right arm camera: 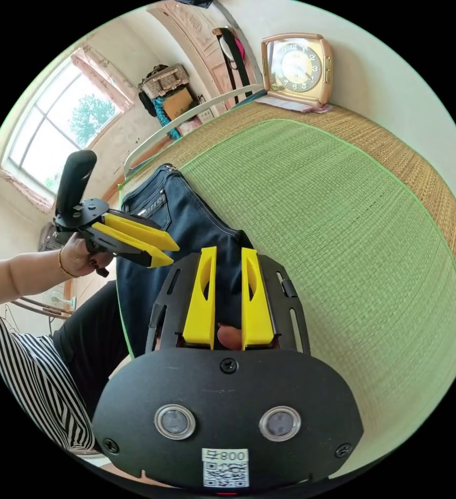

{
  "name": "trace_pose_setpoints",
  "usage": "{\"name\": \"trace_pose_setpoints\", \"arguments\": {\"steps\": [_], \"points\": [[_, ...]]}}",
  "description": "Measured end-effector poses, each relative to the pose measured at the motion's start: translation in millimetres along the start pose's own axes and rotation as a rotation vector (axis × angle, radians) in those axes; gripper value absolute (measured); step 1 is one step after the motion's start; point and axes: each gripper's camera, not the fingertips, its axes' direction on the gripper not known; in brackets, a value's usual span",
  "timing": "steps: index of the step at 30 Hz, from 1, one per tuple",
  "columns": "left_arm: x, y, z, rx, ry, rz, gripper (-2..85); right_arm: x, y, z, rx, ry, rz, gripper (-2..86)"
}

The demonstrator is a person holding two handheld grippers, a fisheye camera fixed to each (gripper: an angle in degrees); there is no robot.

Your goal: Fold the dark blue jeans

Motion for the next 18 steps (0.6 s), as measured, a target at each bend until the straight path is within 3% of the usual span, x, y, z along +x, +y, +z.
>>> {"name": "trace_pose_setpoints", "arguments": {"steps": [8,13,18], "points": [[-12,-24,-54,-0.033,-0.091,0.216,9.8,-6,-37,6,0.099,-0.078,-0.065,0.9],[-3,-48,-73,-0.177,-0.154,0.466,10.7,-24,-55,4,0.146,-0.05,-0.14,0.0],[-10,-68,-89,-0.342,-0.056,0.584,8.7,-28,-78,20,0.134,-0.027,-0.158,-0.3]]}}
